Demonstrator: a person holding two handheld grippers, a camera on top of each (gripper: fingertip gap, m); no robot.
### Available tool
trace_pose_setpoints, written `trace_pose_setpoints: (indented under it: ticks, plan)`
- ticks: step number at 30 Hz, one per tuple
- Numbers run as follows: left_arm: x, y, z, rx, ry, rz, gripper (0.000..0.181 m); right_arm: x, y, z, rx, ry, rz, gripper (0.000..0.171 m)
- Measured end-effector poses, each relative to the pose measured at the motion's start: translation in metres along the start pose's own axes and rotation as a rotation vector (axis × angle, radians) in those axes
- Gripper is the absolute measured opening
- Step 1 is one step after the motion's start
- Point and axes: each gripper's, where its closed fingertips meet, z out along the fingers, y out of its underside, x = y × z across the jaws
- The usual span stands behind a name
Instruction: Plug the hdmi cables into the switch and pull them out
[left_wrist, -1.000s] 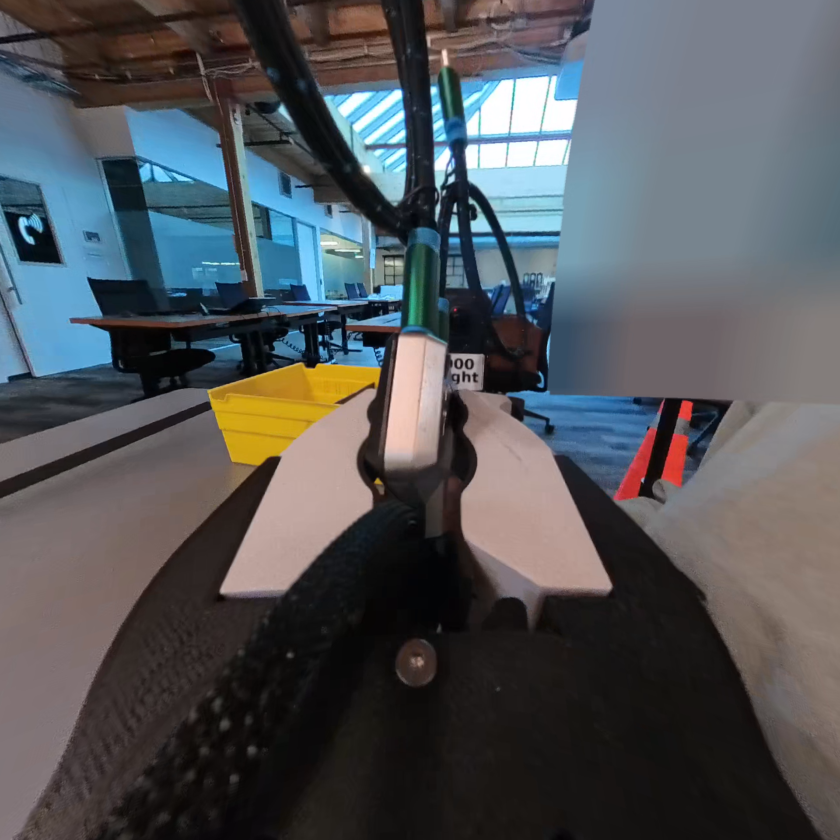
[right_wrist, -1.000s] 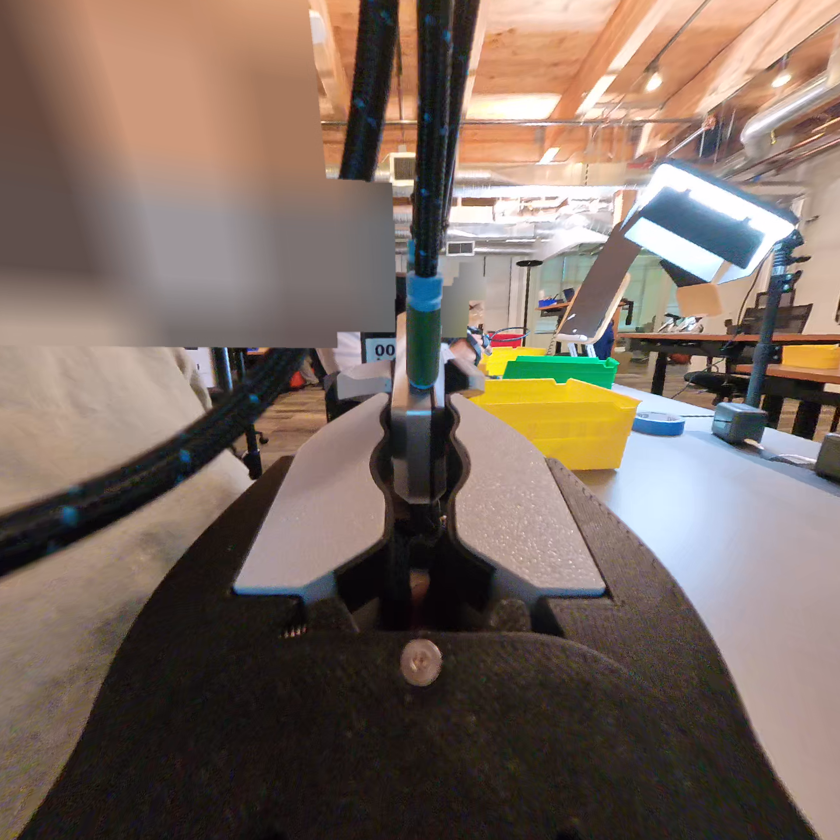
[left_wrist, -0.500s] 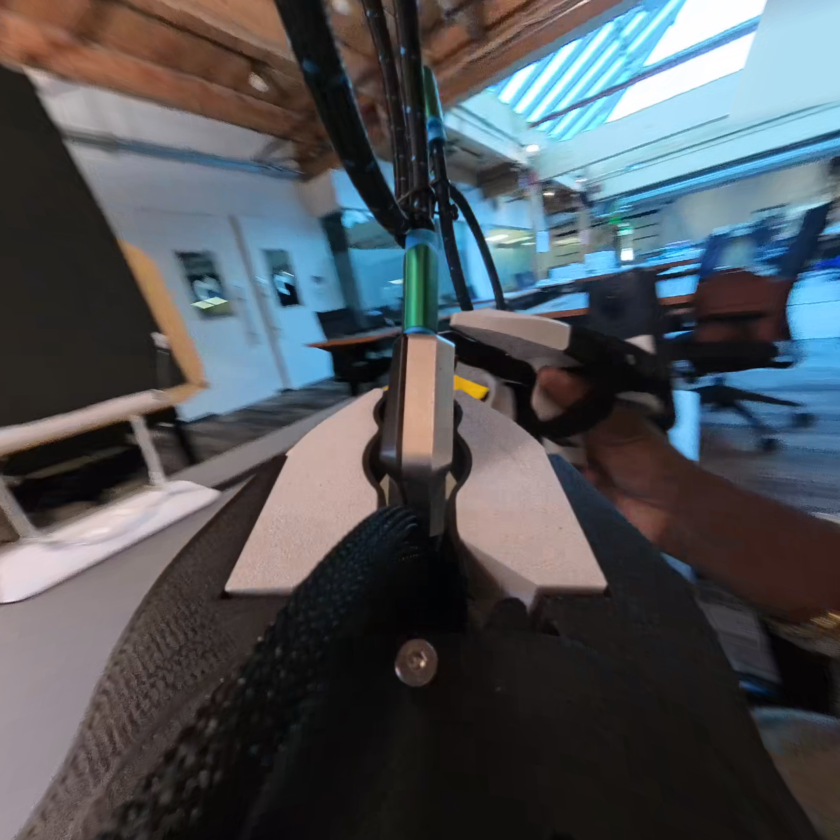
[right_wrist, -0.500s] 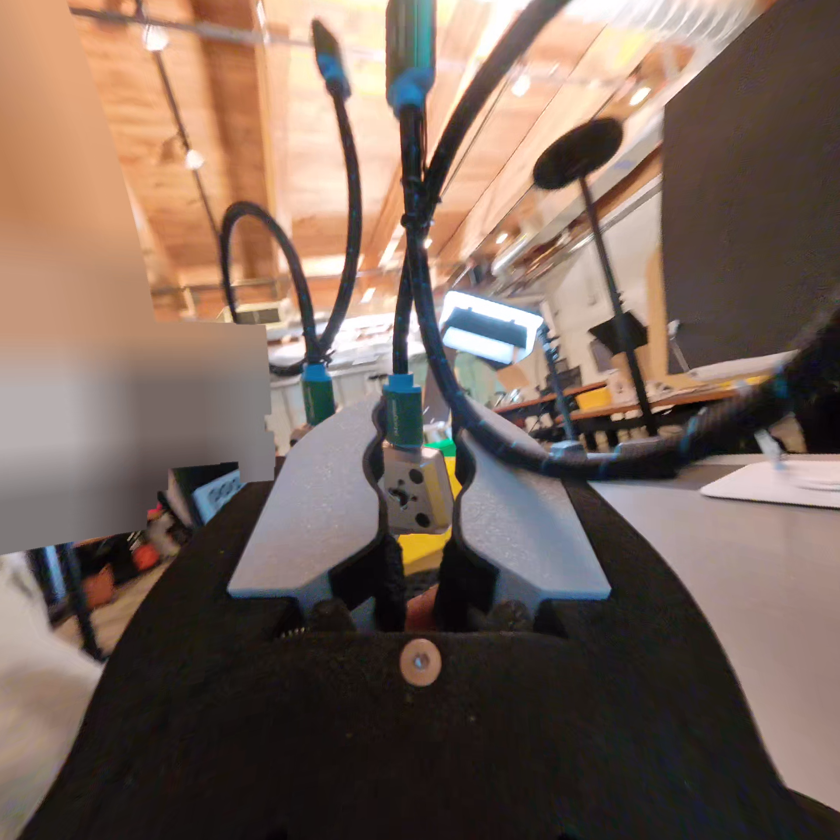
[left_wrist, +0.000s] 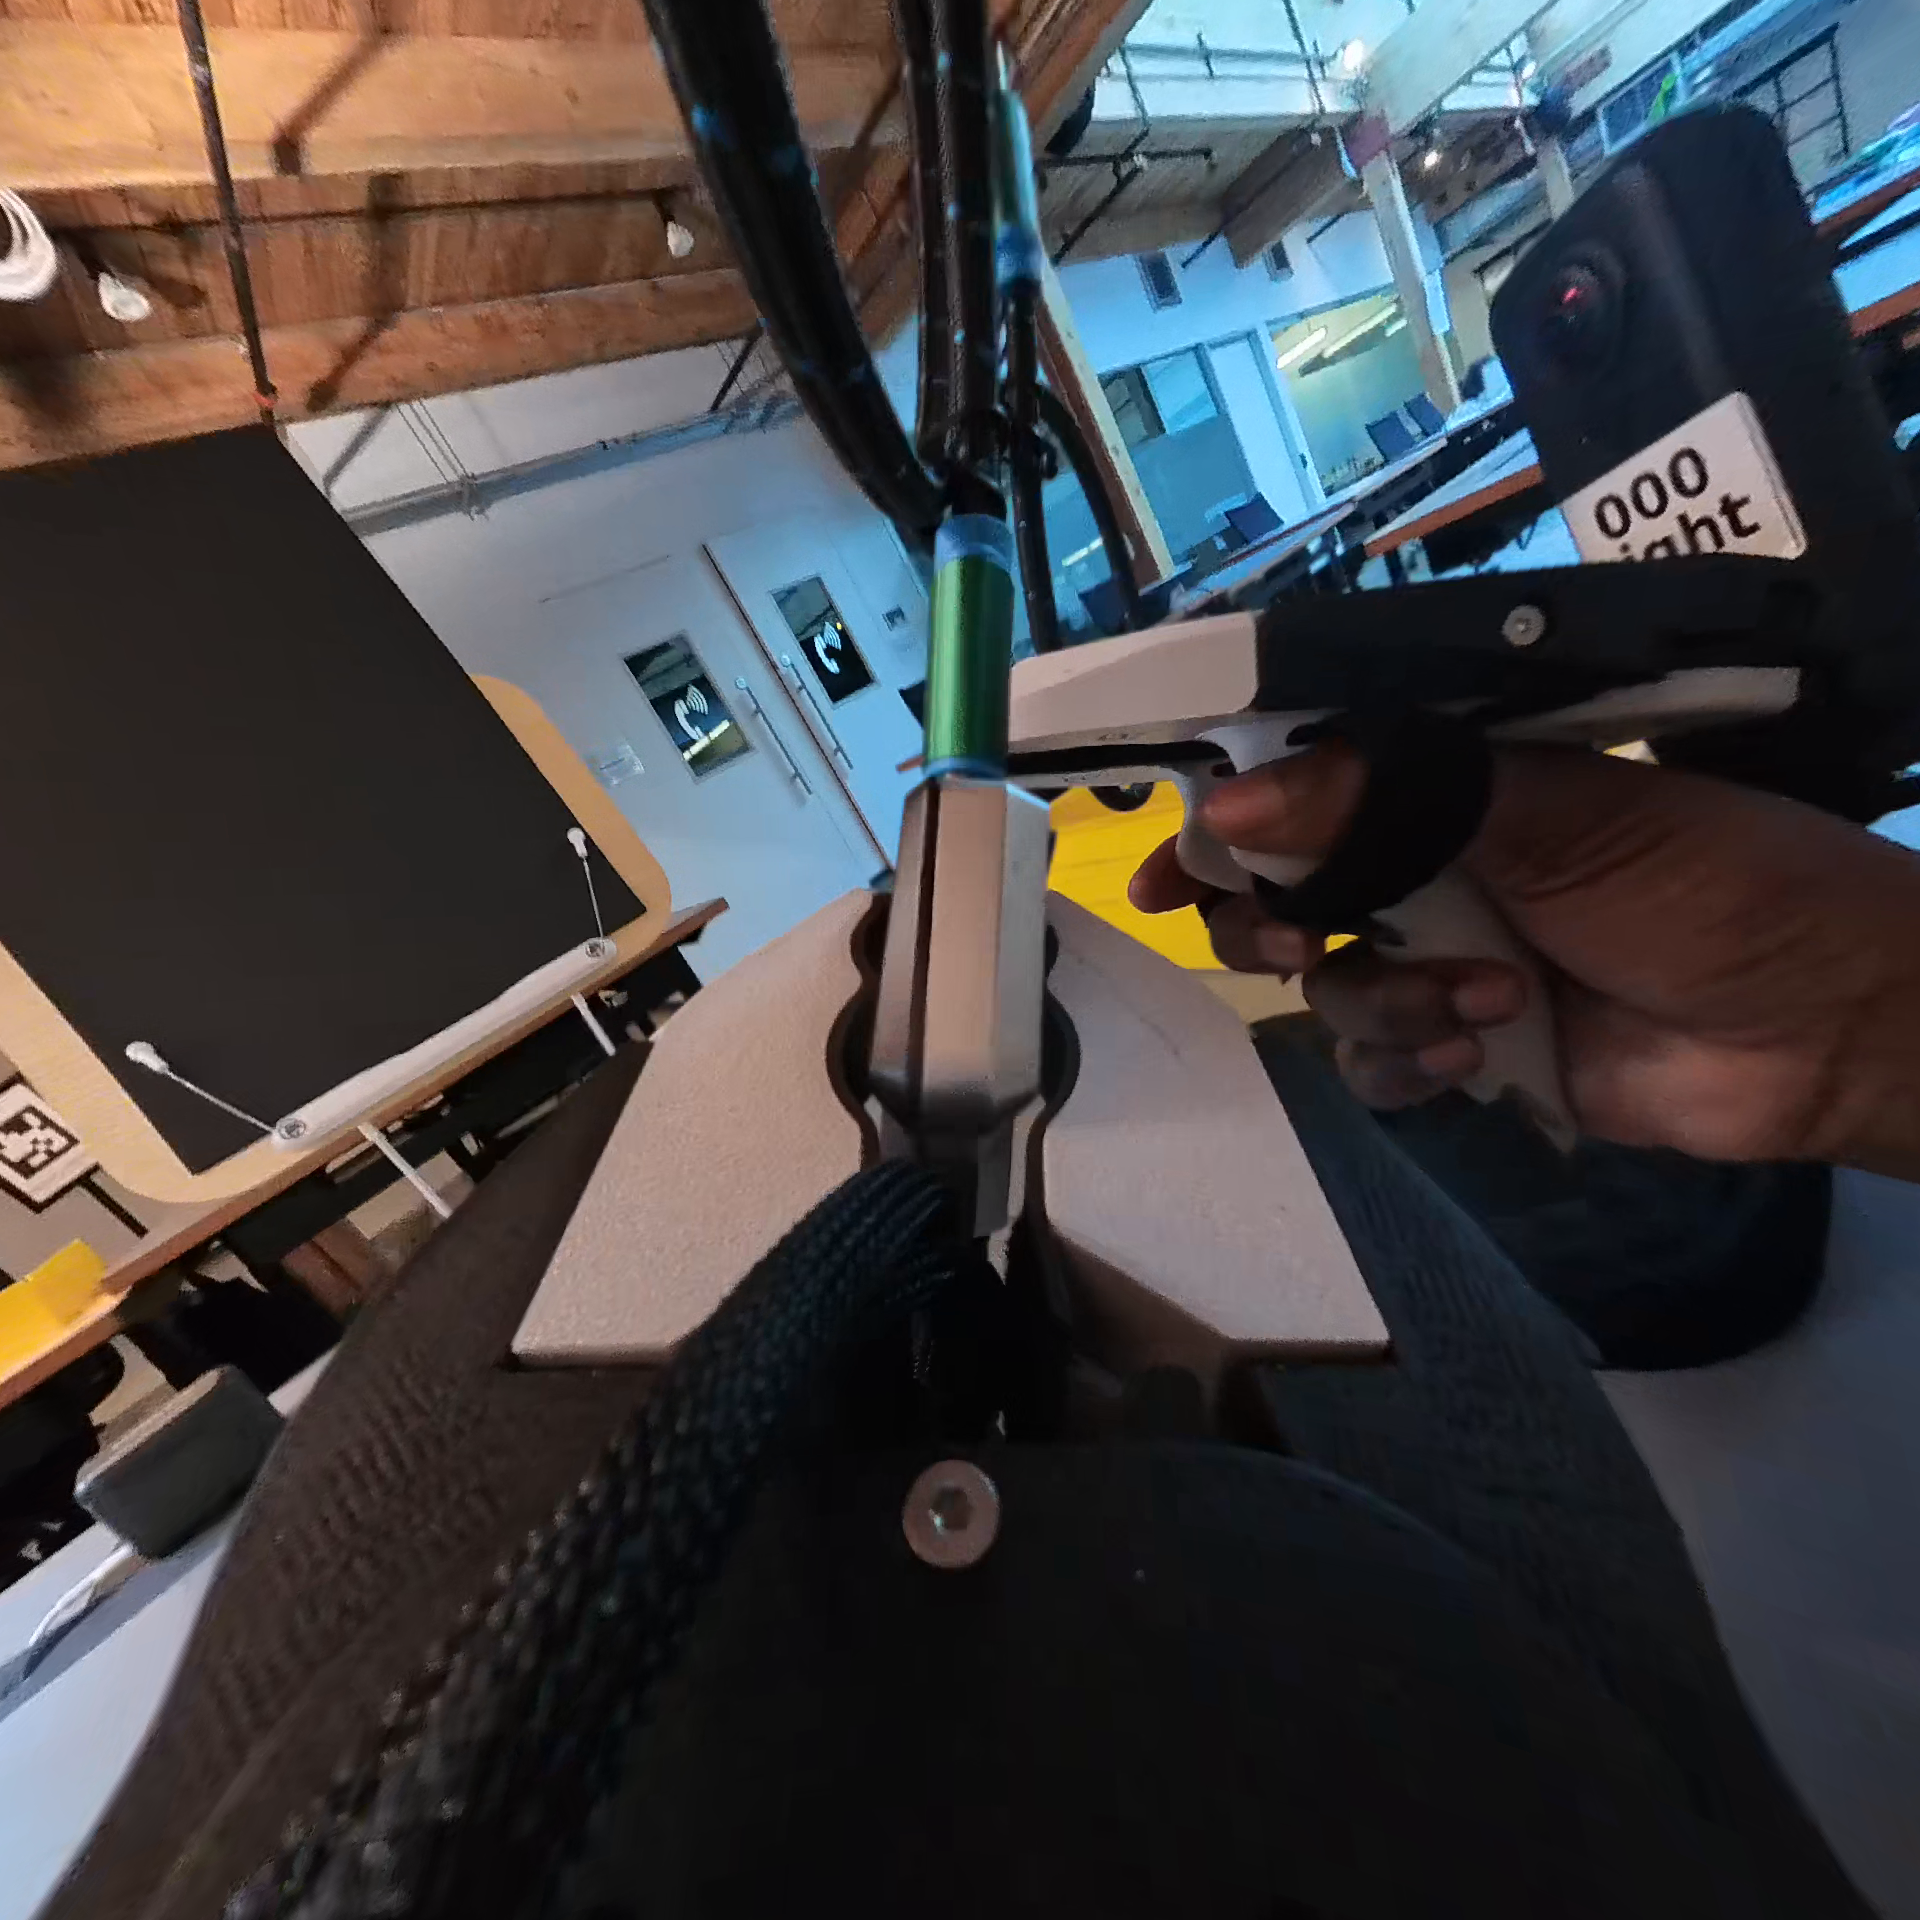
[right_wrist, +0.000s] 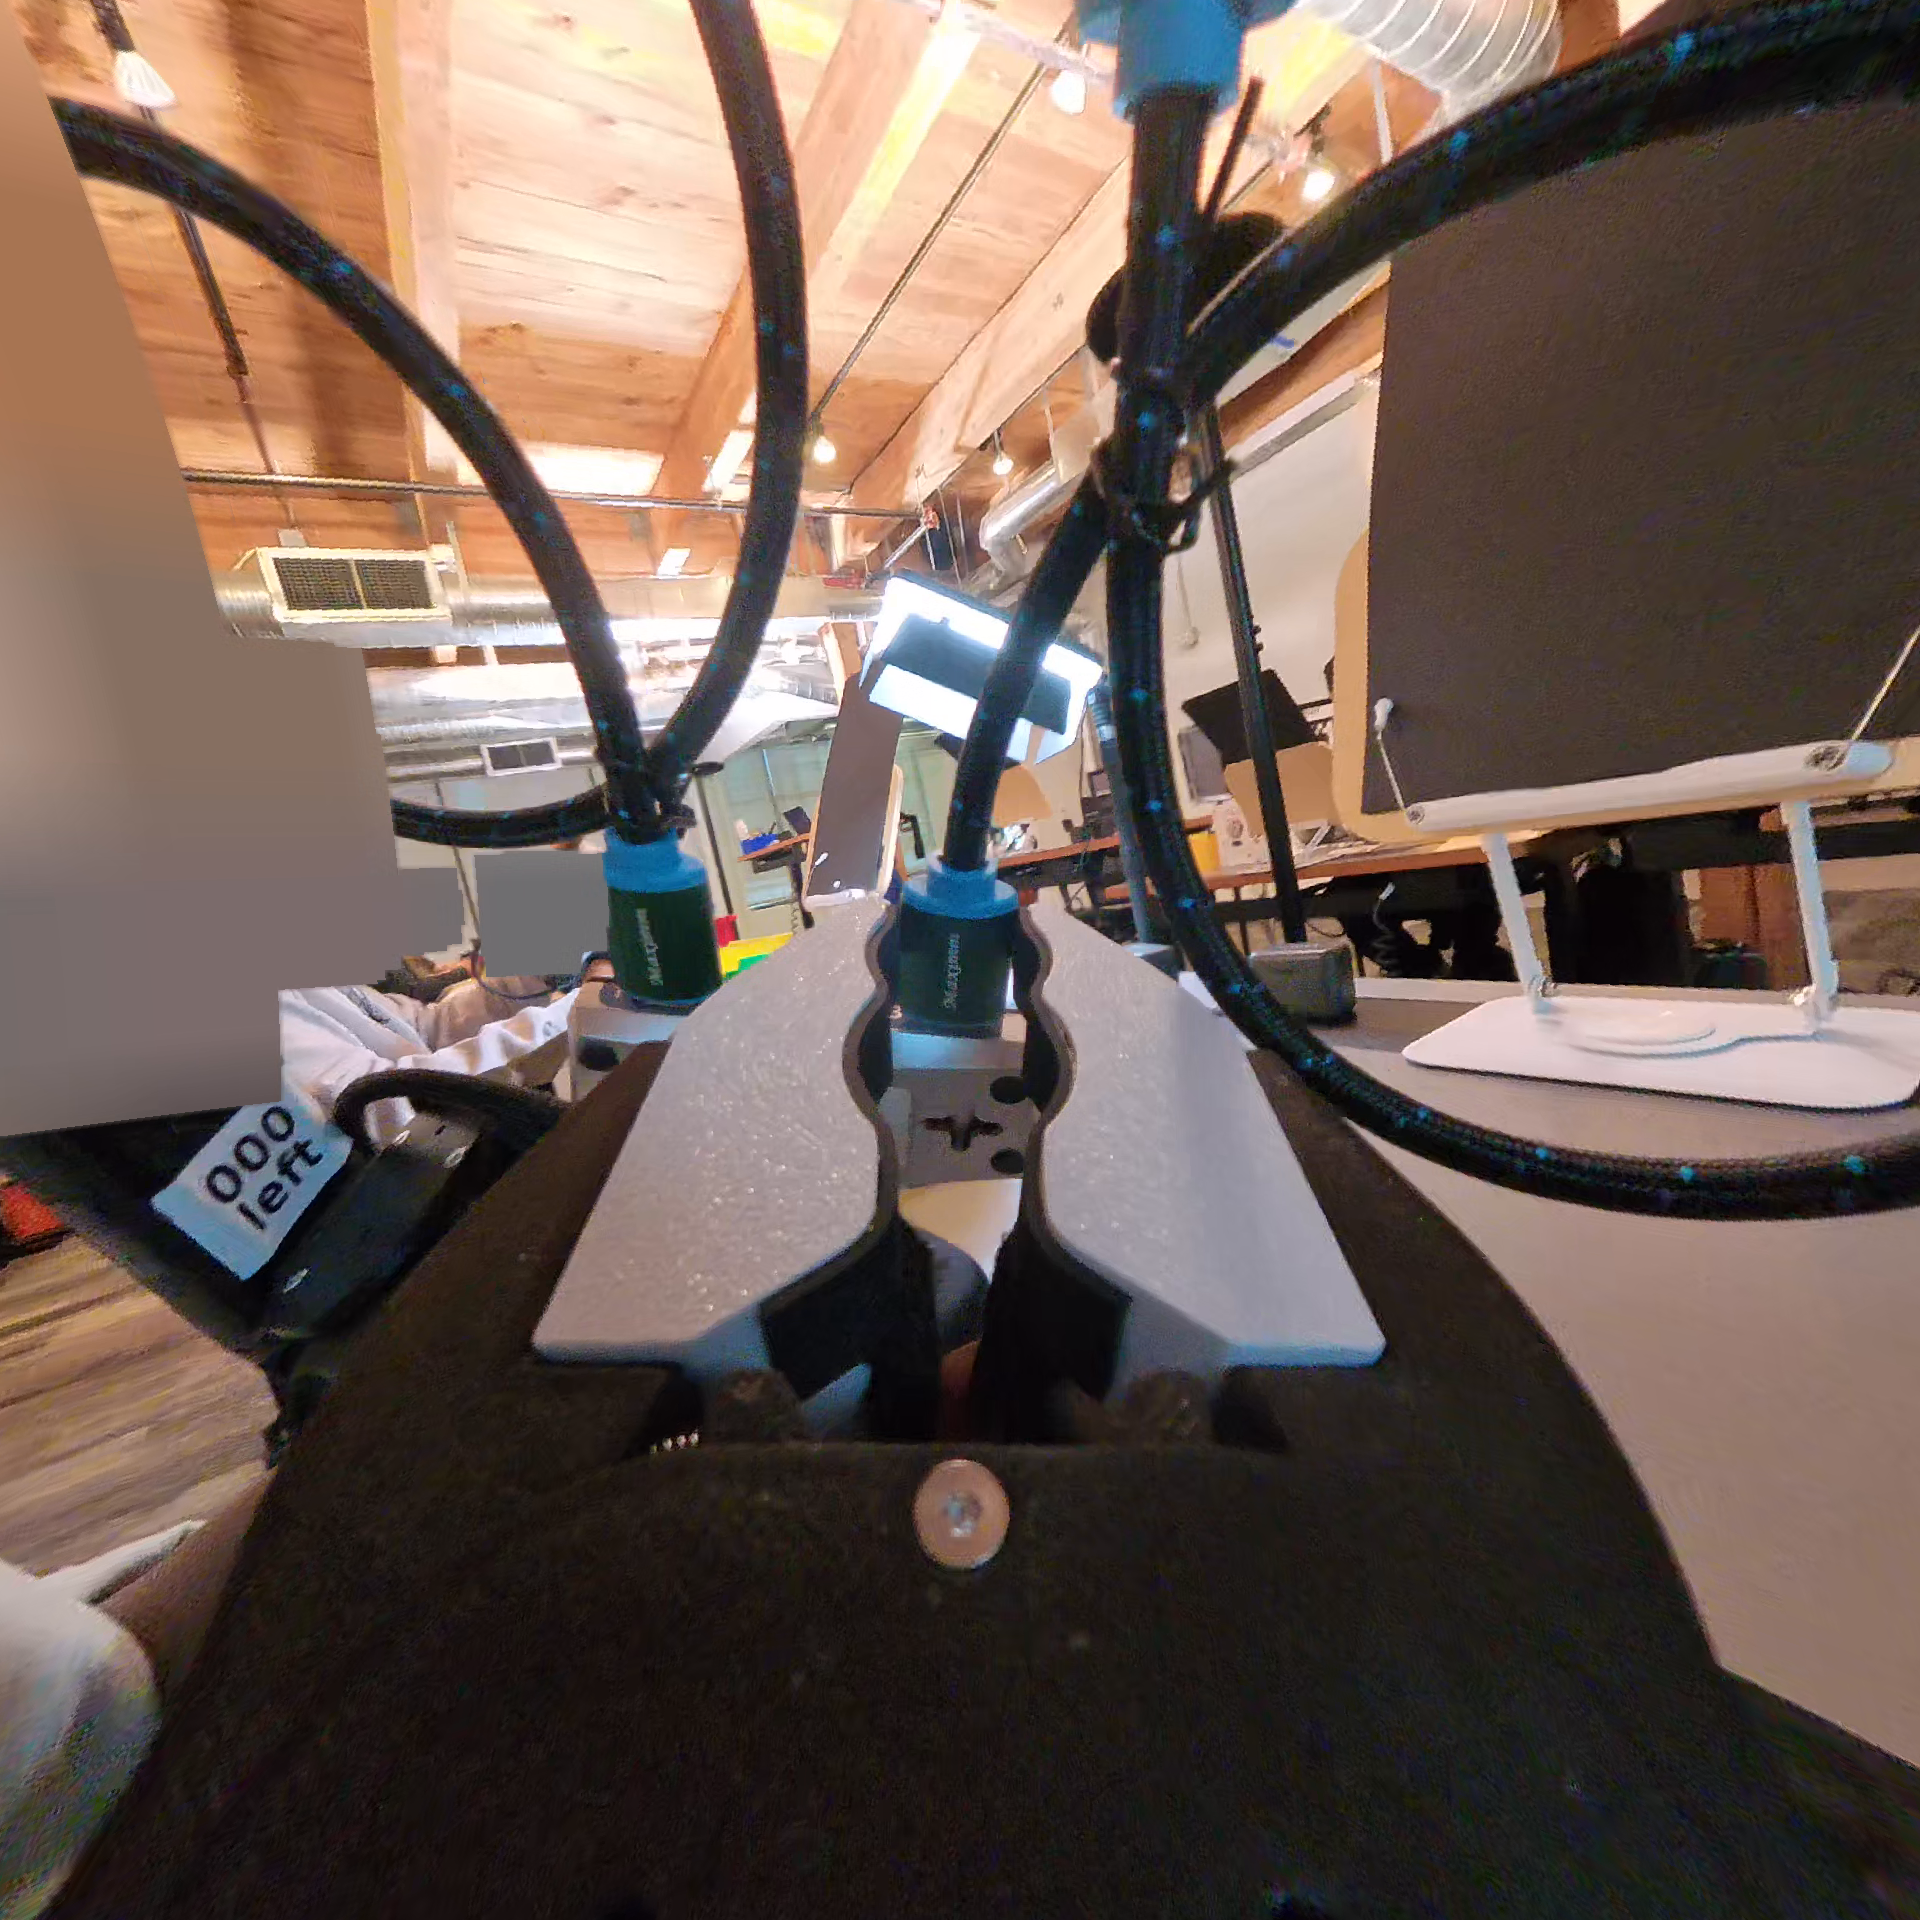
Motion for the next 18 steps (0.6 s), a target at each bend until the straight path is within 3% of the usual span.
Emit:
trace_pose_setpoints:
  ticks: [5,11,18]
  plan:
    - [0.000,0.011,0.003,-0.051,-0.003,0.026,0.025,0.003,0.006,0.000,-0.060,0.005,-0.053,0.020]
    - [0.007,0.018,0.007,-0.105,0.089,-0.147,0.024,0.012,0.008,-0.003,-0.101,0.063,-0.109,0.020]
    - [0.009,0.021,0.005,-0.138,0.149,-0.200,0.025,0.013,0.009,-0.004,-0.100,0.084,-0.164,0.020]
